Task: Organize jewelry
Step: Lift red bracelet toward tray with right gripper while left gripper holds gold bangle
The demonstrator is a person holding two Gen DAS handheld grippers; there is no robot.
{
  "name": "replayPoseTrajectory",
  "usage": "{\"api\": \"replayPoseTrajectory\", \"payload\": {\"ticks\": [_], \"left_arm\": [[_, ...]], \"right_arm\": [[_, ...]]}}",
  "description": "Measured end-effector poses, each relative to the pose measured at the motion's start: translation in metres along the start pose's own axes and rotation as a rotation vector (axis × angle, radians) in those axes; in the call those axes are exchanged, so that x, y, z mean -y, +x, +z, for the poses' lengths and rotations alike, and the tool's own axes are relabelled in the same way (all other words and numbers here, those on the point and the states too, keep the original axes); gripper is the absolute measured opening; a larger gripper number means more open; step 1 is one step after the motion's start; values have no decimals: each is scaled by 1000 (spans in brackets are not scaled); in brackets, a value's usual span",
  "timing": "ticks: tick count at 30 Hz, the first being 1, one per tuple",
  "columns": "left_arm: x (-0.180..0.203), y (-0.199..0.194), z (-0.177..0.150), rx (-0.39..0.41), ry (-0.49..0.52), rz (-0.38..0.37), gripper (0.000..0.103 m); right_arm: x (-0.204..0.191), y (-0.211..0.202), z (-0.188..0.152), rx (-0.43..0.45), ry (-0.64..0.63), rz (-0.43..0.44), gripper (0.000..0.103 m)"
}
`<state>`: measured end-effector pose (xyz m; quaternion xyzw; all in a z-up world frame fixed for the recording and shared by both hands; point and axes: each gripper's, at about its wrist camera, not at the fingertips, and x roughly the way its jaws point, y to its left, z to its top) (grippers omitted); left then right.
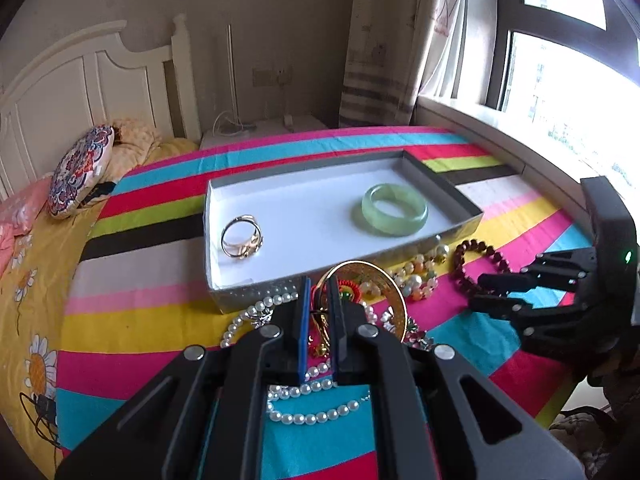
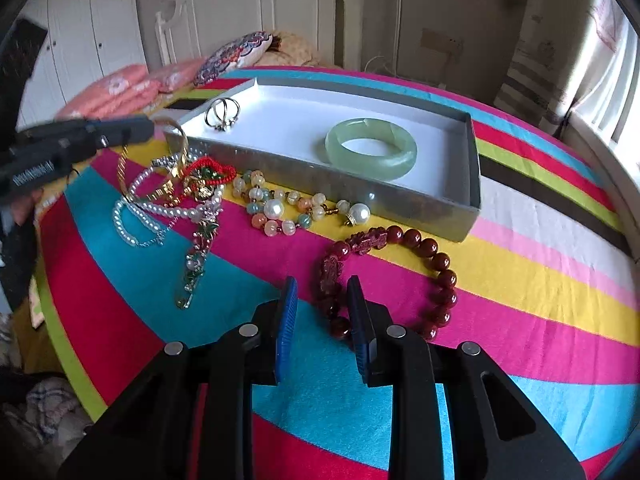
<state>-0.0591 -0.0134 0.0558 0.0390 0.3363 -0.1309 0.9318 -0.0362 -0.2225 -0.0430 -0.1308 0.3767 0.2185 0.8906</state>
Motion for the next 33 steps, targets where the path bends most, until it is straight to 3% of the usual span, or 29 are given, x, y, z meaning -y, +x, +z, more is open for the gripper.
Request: {"api": "replayPoseTrajectory", "payload": {"ticks": [1, 5, 12, 17, 19, 21, 24, 27, 28, 30, 31, 33], "left_arm": [[0, -2, 0, 5, -2, -3, 7], [0, -12, 2, 22, -2, -5, 7], [-1, -26, 8, 53, -10, -11, 7], [4, -30, 16, 64, 10, -7, 7], [5, -30, 21, 68, 22, -2, 7], [5, -29, 26, 72, 28, 4, 7], [3, -25, 32, 68, 25, 5, 7], [1, -22, 32, 62, 23, 9, 7], [0, -22, 30, 60, 22, 6, 7], [-1, -21, 25, 53, 19, 4, 7], [-1, -20, 23, 49, 17, 2, 7], [-2, -16, 19, 38, 13, -1, 7]], "right_arm": [[-2, -1, -1, 3, -10, -7, 14], [4, -13, -3, 71, 19, 6, 13], [39, -45, -3, 202, 192, 171, 13], [53, -72, 14, 274, 228, 207, 12], [54, -81, 23, 299, 218, 205, 4], [53, -91, 34, 328, 204, 196, 4], [50, -92, 47, 329, 179, 158, 4], [50, -80, 46, 264, 171, 191, 6], [49, -73, 42, 227, 161, 184, 11], [48, -56, 30, 156, 148, 138, 44], [49, -47, 24, 128, 146, 119, 70], [46, -29, 10, 58, 114, 73, 71]]}}
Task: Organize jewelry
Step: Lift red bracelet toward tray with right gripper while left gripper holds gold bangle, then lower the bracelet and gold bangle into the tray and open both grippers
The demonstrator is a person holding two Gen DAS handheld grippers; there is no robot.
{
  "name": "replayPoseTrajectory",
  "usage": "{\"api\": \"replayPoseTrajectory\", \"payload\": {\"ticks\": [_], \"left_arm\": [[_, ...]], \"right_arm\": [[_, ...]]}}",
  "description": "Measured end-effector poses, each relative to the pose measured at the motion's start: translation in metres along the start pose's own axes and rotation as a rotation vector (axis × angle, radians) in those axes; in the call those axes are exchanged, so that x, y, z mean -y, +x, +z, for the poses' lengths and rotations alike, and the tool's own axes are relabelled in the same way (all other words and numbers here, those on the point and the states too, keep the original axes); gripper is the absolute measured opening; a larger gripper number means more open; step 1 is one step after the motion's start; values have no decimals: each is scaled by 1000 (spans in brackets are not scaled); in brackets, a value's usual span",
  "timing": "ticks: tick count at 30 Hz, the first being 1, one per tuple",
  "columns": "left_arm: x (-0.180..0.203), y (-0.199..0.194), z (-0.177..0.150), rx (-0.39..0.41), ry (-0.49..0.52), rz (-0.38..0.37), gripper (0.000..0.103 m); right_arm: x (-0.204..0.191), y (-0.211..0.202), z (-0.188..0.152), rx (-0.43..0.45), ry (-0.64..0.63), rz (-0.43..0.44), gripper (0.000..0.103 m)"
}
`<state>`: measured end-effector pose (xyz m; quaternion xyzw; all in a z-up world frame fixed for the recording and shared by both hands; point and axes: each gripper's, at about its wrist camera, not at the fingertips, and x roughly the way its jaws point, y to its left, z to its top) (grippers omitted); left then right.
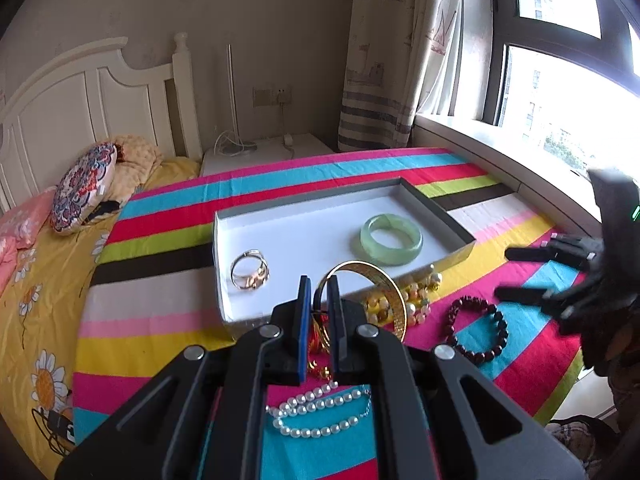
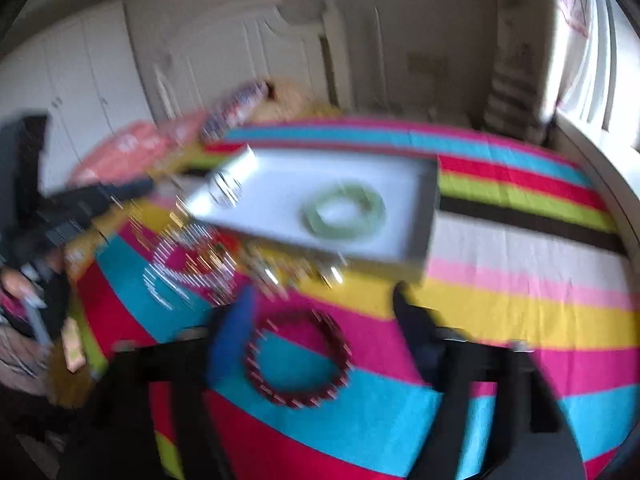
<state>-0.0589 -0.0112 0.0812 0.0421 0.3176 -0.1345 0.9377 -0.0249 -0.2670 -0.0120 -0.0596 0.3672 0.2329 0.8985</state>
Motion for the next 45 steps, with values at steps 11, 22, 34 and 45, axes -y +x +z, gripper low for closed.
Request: {"api": "replayPoseTrajectory", "payload": {"ticks": [11, 22, 34, 45], "left_arm": [[6, 7, -4, -11, 10, -5, 7], [-2, -2, 9, 23, 12, 14, 7], [-23, 60, 41, -46, -47, 41, 7], [-48, 124, 44, -130, -161, 81, 8]], "right_arm": [[-28, 22, -13, -52, -205, -55, 14], [-71, -48, 21, 227, -421, -306, 13], [-51, 3, 111, 223, -328, -245, 13], [-54, 83, 160, 175, -190, -171, 9]]}}
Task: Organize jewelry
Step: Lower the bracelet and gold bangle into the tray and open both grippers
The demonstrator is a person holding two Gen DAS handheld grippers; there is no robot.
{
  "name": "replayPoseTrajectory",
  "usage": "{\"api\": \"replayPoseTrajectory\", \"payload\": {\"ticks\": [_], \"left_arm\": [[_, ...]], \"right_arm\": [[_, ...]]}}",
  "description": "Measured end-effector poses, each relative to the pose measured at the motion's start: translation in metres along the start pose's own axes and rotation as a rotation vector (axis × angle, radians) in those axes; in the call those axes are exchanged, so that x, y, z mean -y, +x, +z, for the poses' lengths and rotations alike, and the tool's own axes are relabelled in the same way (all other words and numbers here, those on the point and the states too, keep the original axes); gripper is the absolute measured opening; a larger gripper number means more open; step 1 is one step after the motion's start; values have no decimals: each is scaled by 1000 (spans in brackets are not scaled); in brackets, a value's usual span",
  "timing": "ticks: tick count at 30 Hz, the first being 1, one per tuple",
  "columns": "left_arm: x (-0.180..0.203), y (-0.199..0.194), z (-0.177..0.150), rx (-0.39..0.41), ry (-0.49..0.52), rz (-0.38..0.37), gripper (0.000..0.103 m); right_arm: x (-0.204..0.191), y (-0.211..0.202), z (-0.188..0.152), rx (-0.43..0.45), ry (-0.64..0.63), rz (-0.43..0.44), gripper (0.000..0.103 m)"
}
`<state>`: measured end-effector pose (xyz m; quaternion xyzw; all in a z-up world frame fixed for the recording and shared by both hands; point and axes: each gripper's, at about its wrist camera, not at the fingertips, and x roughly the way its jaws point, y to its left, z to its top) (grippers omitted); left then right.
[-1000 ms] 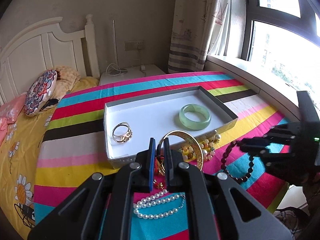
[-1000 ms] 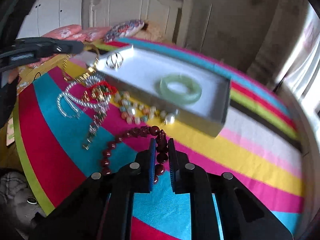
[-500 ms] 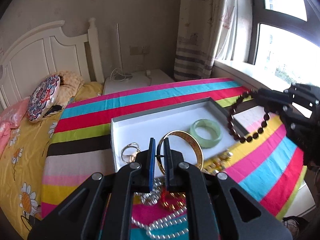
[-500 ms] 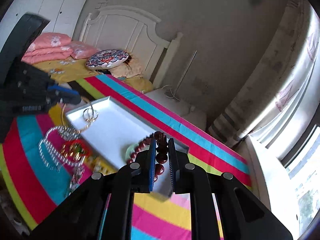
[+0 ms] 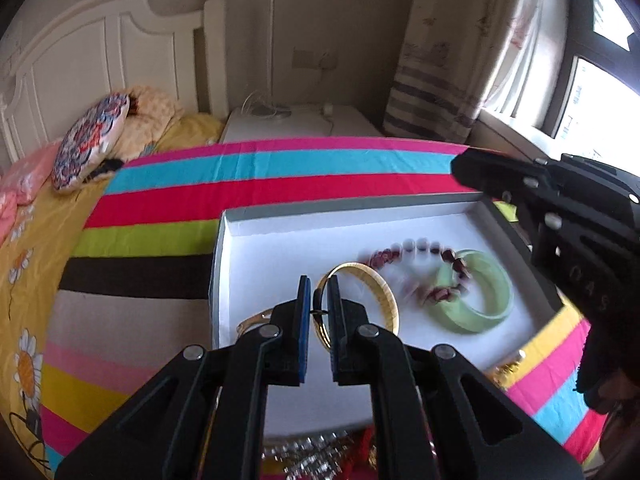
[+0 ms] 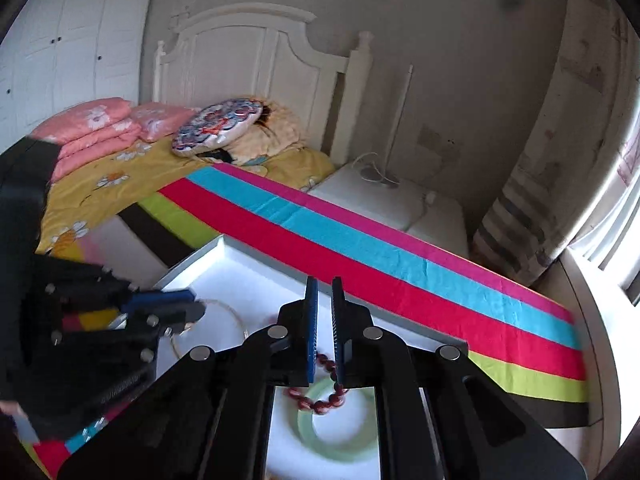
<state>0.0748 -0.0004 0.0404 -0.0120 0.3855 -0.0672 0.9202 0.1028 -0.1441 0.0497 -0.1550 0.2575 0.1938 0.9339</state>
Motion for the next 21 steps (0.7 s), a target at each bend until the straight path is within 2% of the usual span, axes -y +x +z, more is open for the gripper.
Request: {"api": "replayPoseTrajectory", "payload": {"ticks": [1, 2, 3, 4, 5, 10, 11, 12, 13, 17, 21], "left_arm": [[-1, 3, 1, -7, -2, 6, 8], [-1, 5, 1, -11, -2, 15, 11], [-2, 5, 1, -11, -2, 16, 19], [-4, 5, 0, -8, -3, 13, 23], [-5, 5, -1, -4, -4, 15, 32], [-9, 0, -6, 9, -18, 18, 61], [-9, -2, -8, 13, -19, 23, 70], [-9, -4, -9, 17, -17, 28, 74], [-9, -6, -10, 20, -10, 38, 75], [-7, -16, -16, 25, 24, 68, 80], [-15, -33, -25, 42, 38, 80, 83]], "right_arm": [[5, 3, -1, -14, 32, 14, 9], [12, 7, -3, -31, 68, 28, 15], [18, 8, -6, -38, 96, 38, 23], [23, 8, -9, -39, 112, 41, 44], [28, 6, -14, -36, 126, 35, 59], [39, -2, -34, -57, 164, 54, 62], [40, -4, -38, -63, 171, 61, 69], [40, -6, -42, -64, 175, 65, 72], [40, -8, -45, -65, 175, 64, 77], [42, -14, -59, -100, 192, 70, 81], [38, -30, -76, -109, 219, 132, 82]]}}
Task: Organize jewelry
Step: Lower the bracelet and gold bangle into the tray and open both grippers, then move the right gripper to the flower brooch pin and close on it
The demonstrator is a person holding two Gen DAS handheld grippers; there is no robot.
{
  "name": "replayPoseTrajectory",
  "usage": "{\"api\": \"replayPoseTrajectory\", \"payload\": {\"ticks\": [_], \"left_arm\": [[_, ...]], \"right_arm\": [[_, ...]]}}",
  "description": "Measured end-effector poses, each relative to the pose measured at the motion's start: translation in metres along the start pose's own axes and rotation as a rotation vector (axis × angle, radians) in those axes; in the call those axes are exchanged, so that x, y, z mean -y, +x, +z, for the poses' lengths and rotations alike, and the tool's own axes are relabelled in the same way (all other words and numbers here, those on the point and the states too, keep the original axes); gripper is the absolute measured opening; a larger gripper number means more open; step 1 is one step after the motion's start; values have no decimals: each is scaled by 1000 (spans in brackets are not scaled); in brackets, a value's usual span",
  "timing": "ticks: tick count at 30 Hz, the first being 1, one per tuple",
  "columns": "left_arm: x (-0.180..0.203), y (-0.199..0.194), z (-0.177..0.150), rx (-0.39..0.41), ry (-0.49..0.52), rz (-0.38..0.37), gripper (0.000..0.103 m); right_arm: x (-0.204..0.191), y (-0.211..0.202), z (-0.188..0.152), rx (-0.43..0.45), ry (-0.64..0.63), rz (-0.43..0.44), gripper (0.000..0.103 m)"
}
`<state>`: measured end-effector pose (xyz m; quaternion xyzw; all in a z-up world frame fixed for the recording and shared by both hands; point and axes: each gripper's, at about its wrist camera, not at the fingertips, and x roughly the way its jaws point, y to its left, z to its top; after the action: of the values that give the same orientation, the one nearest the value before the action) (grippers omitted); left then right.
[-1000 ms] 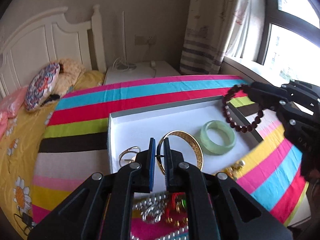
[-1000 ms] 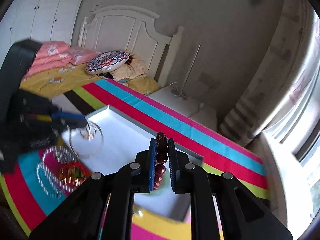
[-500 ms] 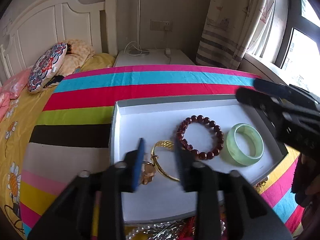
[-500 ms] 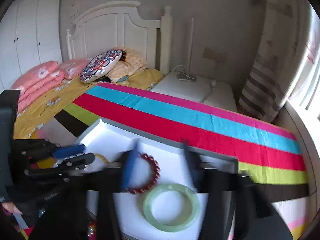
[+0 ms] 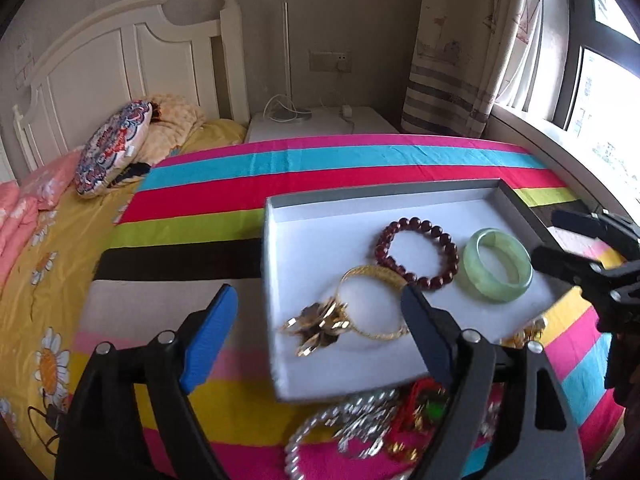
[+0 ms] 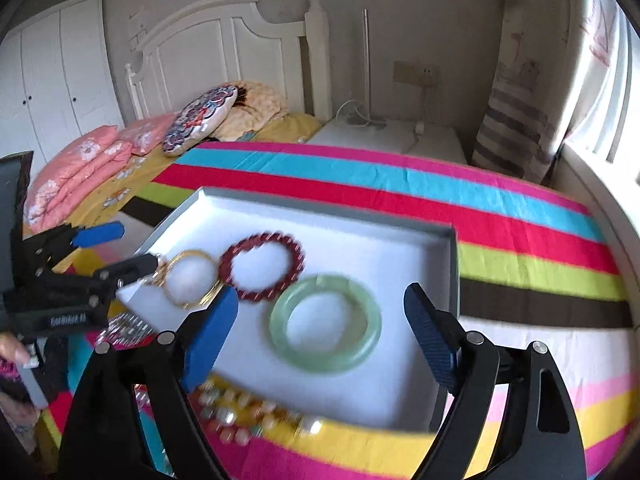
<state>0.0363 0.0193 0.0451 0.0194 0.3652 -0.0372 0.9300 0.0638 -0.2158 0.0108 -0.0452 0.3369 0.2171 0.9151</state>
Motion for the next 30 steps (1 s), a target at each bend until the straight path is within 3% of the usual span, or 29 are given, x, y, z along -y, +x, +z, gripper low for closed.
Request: {"api": "replayPoseTrajectory", "payload": {"ticks": [3, 9, 13, 16, 20, 30], "left_arm": [[-10, -16, -11, 17, -12, 8, 86], [-37, -56, -47, 94, -129, 0, 98], [-49, -76, -75, 133, -163, 31, 101], [-50, -79, -89, 127, -150, 24, 101], [-47, -76, -98, 99, -115, 17, 101], [-50, -70, -99, 83, -134, -36, 101]], "right_arm": [[-16, -13, -20, 1, -41, 63, 84], [-57, -39, -54, -3, -102, 62, 85], [-71, -45, -69, -42, -92, -21, 85], [-79, -40, -79, -87, -115, -22, 85], [-88, -29, -87, -151, -120, 4, 66], [-110, -16, -91, -182, -177, 11, 41]]}}
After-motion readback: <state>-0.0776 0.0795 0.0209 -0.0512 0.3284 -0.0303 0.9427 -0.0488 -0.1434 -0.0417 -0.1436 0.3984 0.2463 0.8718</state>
